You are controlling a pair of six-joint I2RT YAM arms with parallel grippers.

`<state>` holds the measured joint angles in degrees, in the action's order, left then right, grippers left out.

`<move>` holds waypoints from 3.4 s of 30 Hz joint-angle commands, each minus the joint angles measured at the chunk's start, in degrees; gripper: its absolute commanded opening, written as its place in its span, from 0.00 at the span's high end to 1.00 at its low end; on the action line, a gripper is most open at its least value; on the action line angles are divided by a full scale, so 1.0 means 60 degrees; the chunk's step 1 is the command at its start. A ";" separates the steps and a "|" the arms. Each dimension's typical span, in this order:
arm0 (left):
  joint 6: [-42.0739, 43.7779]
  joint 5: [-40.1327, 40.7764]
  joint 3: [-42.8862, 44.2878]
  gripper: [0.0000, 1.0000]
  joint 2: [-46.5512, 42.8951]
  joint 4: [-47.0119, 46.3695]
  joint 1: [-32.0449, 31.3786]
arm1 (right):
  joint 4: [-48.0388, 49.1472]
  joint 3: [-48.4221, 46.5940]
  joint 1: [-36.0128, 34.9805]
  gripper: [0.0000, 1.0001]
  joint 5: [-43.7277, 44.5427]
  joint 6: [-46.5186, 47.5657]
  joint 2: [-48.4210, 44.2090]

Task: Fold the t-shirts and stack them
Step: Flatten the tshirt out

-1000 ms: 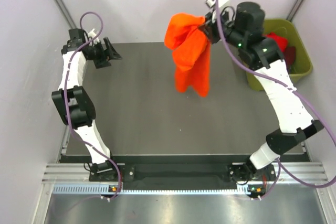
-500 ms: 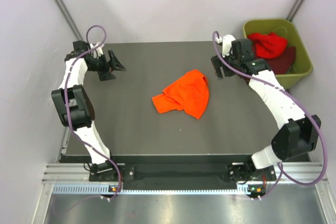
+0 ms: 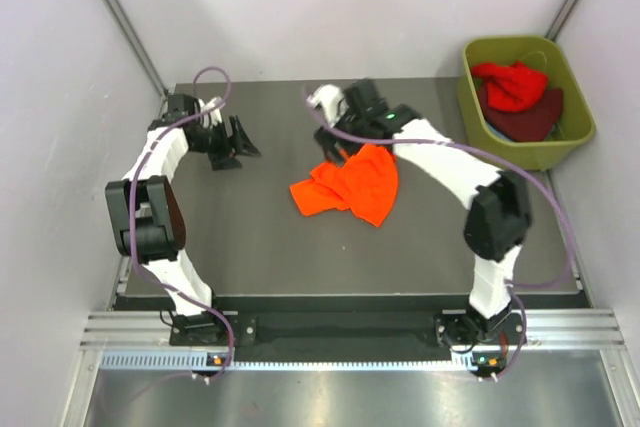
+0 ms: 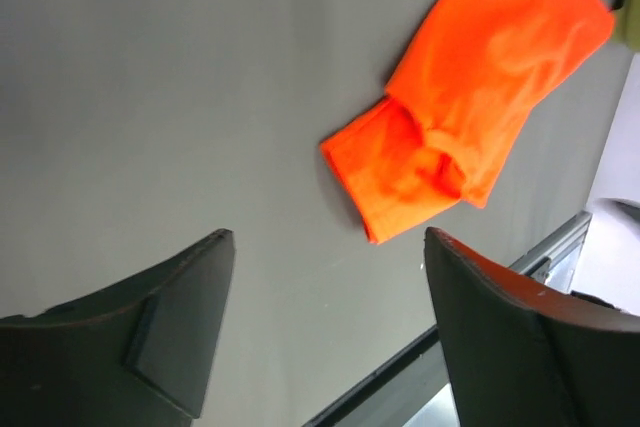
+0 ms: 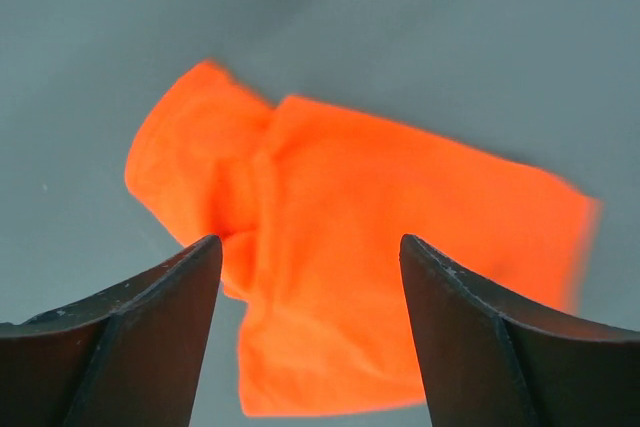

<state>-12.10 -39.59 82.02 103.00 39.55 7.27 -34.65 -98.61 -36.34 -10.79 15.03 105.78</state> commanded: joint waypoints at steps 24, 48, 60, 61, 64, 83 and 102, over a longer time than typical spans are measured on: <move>-0.0444 0.0271 -0.1365 0.18 -0.0585 -0.0849 0.0093 | -0.0479 -0.1627 -0.1268 0.40 0.0522 0.0996 0.3362; -0.1499 -0.0637 -0.0577 0.34 0.1638 -0.1479 -0.1106 | 0.0546 -0.1145 -0.1517 1.00 0.3673 0.1920 0.2456; -0.2187 -0.1721 0.0612 0.34 0.3326 -0.2196 -0.2383 | 0.0488 -0.0572 -0.1532 1.00 0.3731 0.2036 0.2161; -0.2188 -0.1692 0.0758 0.34 0.3457 -0.2197 -0.2369 | 0.0459 -0.0543 -0.1532 1.00 0.3717 0.2051 0.2161; -0.2129 -0.1750 0.1109 0.35 0.3648 -0.2183 -0.2383 | 0.0429 -0.0470 -0.1561 1.00 0.3717 0.2051 0.2146; -0.2349 -0.2849 0.1506 0.78 0.4235 -0.2754 -0.2368 | 0.0400 -0.0308 -0.1649 1.00 0.3907 0.2095 0.2058; -0.0519 -0.1781 0.1549 1.00 0.1528 -0.1158 -0.1285 | 0.1103 -0.0221 -0.1429 1.00 0.5386 0.2505 0.0888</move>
<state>-21.06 -52.38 88.64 120.97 29.50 -1.85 -31.33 -99.61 -45.12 16.82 28.58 119.26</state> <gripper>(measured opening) 0.011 0.014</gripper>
